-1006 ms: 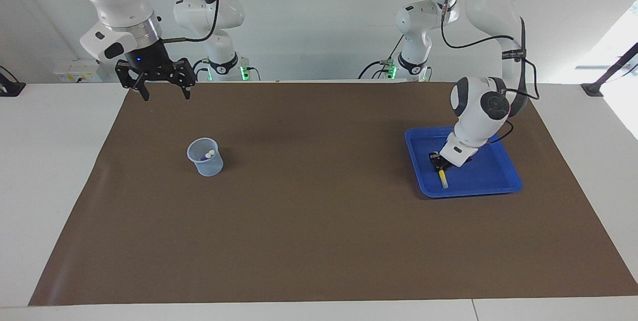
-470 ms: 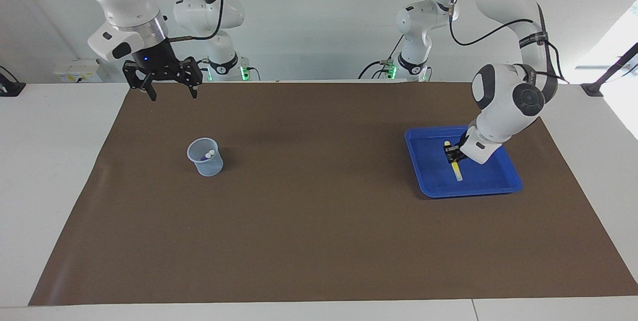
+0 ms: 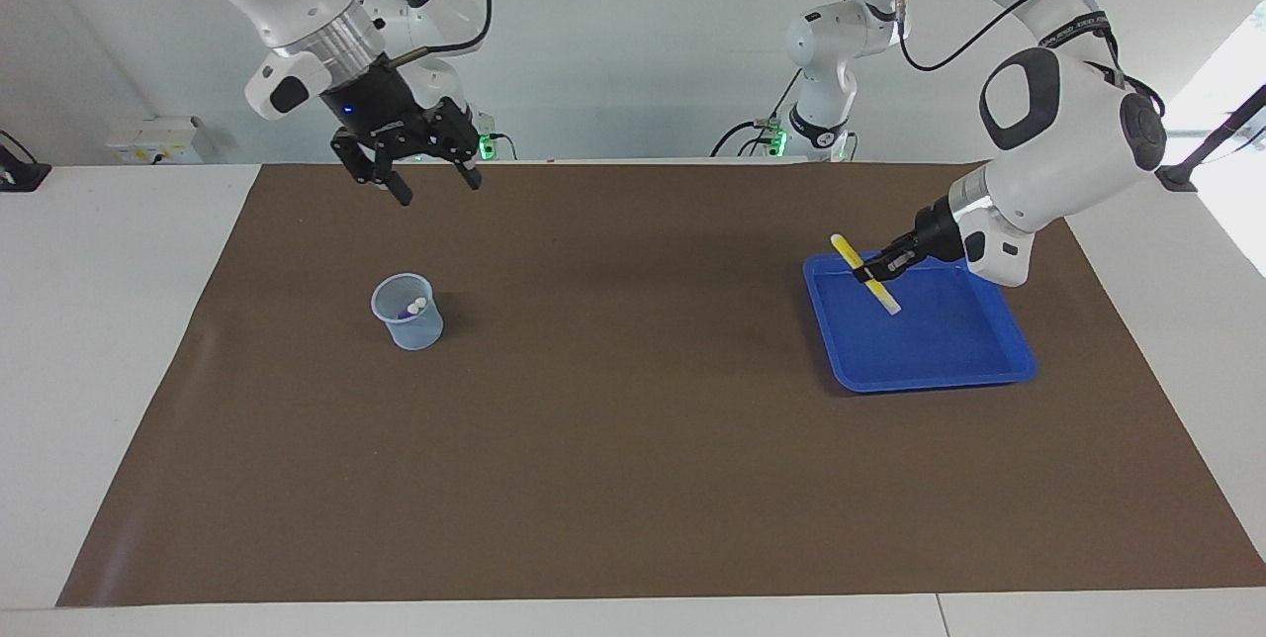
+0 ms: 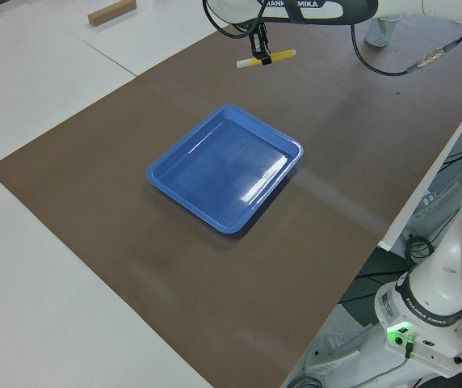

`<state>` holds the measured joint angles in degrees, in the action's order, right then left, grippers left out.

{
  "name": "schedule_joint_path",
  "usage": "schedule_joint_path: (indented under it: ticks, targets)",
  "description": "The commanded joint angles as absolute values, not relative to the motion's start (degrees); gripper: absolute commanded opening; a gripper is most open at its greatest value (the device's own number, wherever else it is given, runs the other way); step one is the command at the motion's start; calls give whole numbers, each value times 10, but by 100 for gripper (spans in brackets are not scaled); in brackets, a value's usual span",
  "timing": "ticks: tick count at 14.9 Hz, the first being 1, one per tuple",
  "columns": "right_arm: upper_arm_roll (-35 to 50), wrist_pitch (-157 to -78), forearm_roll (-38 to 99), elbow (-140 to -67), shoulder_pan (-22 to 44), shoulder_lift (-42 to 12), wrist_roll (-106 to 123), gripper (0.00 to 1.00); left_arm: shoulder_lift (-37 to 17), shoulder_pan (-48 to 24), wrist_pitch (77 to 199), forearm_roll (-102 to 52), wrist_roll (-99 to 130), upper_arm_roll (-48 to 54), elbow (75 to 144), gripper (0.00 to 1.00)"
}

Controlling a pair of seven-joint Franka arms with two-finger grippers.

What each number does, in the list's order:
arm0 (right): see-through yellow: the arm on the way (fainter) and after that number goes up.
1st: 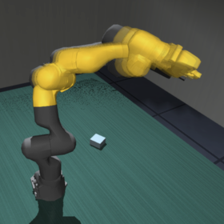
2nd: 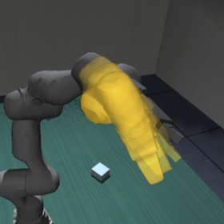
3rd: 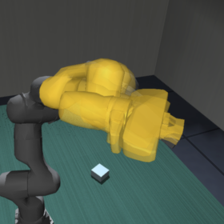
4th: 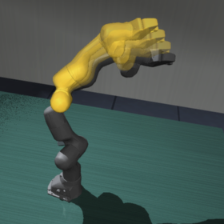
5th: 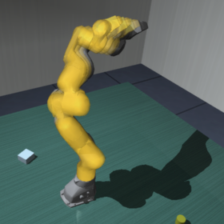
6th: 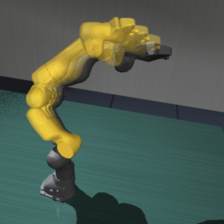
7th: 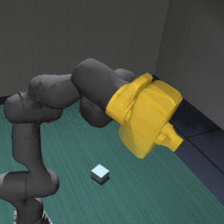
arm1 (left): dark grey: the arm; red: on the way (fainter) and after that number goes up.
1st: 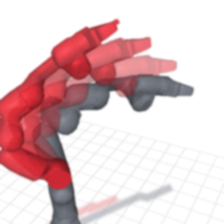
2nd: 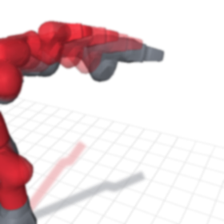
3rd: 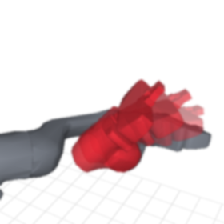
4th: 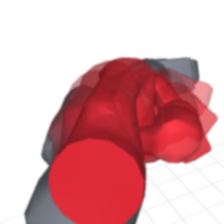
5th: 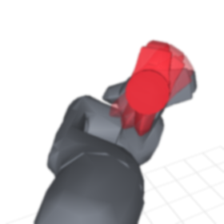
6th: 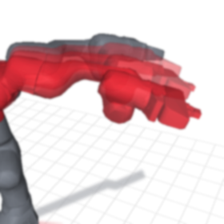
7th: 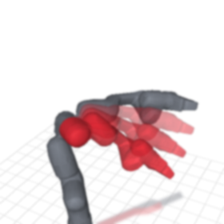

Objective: Transfer and insert pens with both arms
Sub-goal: 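Bring the yellow pen to the right gripper with the left gripper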

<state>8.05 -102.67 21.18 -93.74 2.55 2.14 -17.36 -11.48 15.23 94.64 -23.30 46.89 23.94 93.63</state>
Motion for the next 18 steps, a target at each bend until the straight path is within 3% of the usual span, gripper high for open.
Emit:
schedule_joint_path:
  ticks: [1,4,11,18]
  targets:
    - [127,-1071,273,-947,22,22,-270,100,-95,149,949,-307,637,253,939,0]
    - [175,-1106,298,-956,23,21,-326,100,-84,149,982,-383,737,268,958,0]
    - [269,-1208,299,-952,27,-20,-447,100,-9,105,1072,-582,771,272,1098,0]
    - [287,-1222,225,-957,37,-51,-436,100,32,93,1098,-700,771,272,1167,0]
